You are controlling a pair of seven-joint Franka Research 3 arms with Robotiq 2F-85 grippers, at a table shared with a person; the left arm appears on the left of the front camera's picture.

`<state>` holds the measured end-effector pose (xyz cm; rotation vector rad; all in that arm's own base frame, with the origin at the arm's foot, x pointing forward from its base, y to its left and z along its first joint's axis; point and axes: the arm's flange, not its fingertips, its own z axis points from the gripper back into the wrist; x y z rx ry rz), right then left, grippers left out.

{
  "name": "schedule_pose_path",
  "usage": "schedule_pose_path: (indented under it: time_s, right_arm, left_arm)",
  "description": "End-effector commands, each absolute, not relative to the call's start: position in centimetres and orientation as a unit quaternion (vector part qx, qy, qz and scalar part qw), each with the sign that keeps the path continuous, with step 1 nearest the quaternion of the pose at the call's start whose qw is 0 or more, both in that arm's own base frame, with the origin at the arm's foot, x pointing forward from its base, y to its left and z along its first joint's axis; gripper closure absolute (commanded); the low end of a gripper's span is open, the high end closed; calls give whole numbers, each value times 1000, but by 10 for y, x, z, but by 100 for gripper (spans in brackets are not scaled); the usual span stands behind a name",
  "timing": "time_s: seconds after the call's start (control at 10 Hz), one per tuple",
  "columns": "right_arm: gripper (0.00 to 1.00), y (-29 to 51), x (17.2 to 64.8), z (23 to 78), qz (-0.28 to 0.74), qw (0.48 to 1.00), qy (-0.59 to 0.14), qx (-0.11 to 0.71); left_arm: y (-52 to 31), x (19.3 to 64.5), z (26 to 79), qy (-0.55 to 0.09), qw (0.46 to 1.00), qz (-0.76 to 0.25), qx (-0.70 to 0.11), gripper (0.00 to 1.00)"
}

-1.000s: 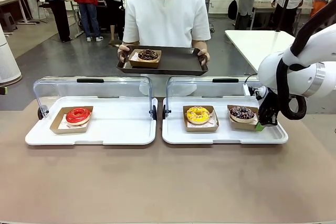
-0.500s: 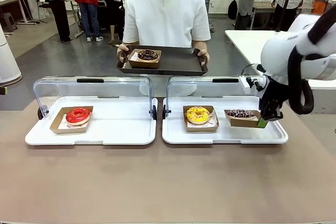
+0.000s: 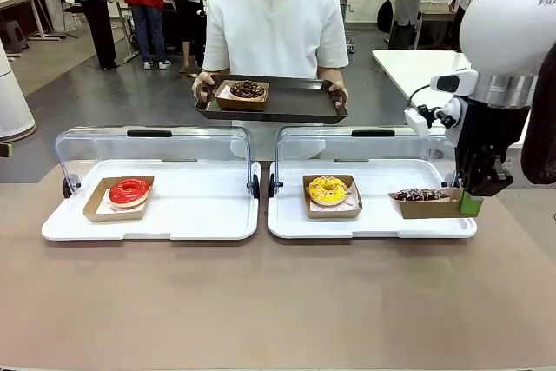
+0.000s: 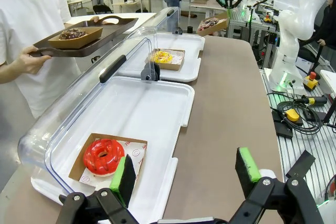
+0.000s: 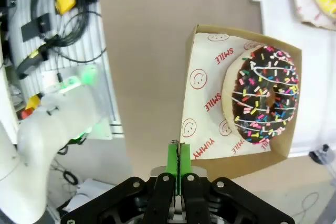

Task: Provide the desired donut to the person.
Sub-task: Pick up and lift the Paper togo box containing the Donut pointed at by the person.

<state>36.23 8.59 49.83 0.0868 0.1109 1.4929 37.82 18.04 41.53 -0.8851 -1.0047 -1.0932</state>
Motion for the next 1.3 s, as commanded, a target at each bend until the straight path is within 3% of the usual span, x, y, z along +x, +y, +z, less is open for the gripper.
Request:
schedule_pose_path:
  time_s: [0.0, 0.6, 0.8, 0.9, 1.2]
  right_arm:
    - [100, 86, 356, 531, 670, 739, 59, 28]
    - [100, 90, 382, 654, 678, 734, 32, 7]
    - [100, 88, 397, 654, 692, 721, 28, 9]
    - [100, 90, 378, 656, 675, 737, 12, 13]
    - [100, 90, 378, 656, 675, 737, 12, 13]
  left_arm:
    - [181, 377, 417, -447, 646, -481, -389, 0]
    - [181, 377, 417, -447, 646, -481, -389, 0]
    - [181, 377, 417, -447, 646, -481, -389, 0]
    - [181, 377, 417, -447, 646, -481, -389, 0]
    - [181, 377, 417, -447, 646, -481, -389, 0]
